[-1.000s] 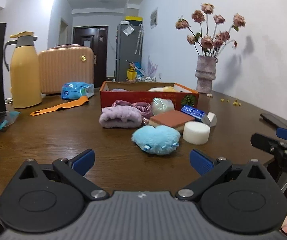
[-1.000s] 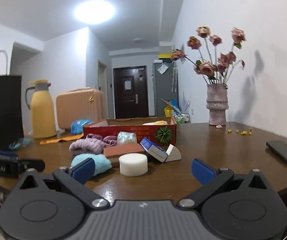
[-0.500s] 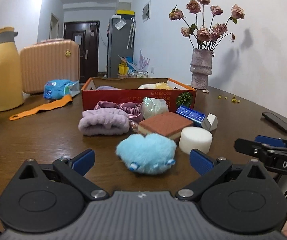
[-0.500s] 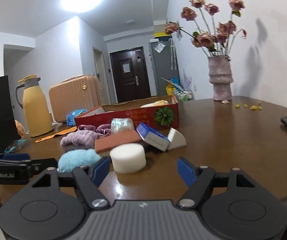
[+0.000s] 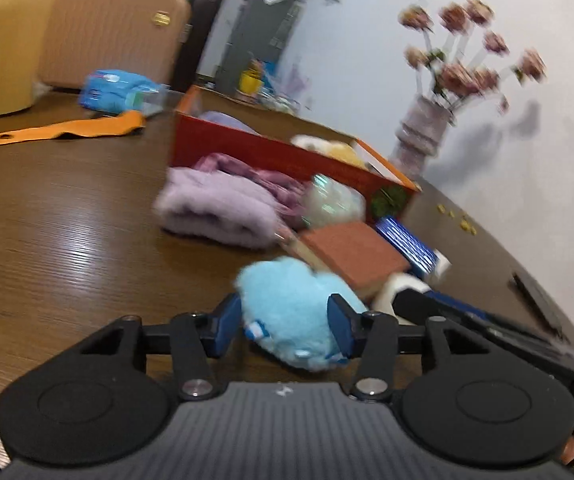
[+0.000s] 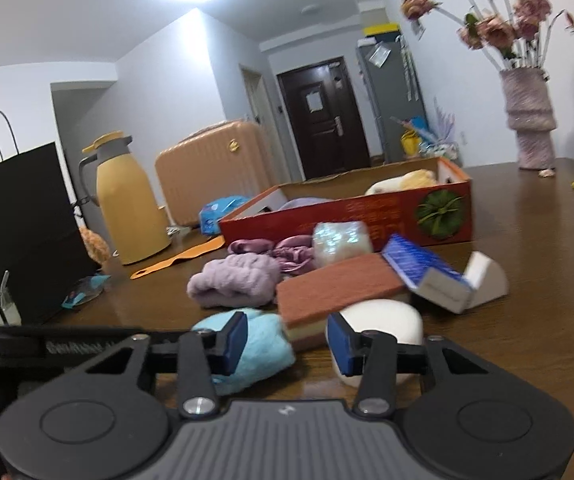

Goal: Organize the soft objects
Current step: 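Grasp the light-blue fluffy plush with the right tool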

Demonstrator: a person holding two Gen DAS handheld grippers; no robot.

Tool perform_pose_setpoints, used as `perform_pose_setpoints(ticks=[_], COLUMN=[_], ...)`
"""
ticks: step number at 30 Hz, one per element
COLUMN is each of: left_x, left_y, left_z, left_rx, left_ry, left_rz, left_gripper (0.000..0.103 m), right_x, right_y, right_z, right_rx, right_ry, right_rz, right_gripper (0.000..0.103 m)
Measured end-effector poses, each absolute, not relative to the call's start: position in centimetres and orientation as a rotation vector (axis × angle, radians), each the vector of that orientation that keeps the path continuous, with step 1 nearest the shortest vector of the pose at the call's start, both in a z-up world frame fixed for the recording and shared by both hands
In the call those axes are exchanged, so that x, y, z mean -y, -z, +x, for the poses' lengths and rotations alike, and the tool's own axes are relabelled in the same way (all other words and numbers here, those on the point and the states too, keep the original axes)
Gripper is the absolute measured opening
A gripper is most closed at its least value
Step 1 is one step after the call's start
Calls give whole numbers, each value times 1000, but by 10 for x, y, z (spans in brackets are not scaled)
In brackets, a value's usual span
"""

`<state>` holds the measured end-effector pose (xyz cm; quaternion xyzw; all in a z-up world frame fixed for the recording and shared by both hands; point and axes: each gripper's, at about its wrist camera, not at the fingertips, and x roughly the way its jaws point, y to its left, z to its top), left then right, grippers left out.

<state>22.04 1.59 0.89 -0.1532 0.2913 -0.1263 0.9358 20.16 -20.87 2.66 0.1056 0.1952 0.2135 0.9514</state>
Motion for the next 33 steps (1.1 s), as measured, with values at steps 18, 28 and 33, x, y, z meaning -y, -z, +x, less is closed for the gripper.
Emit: perform_pose_setpoints(ticks=[18, 28, 33], left_x=[-27, -34, -46], left_y=[-6, -11, -7], left_z=[165, 173, 187], left_rx=[-677, -639, -627], left_ry=[427, 302, 237], left_rz=[-506, -514, -505], left_gripper=[36, 45, 63], right_x=[196, 208, 210], right_y=[-25, -32, -16], right_z=[170, 169, 183], right_rx=[-537, -484, -514], right_ry=[-548, -498, -507], right_rz=[278, 299, 406], right_gripper=[17, 21, 46])
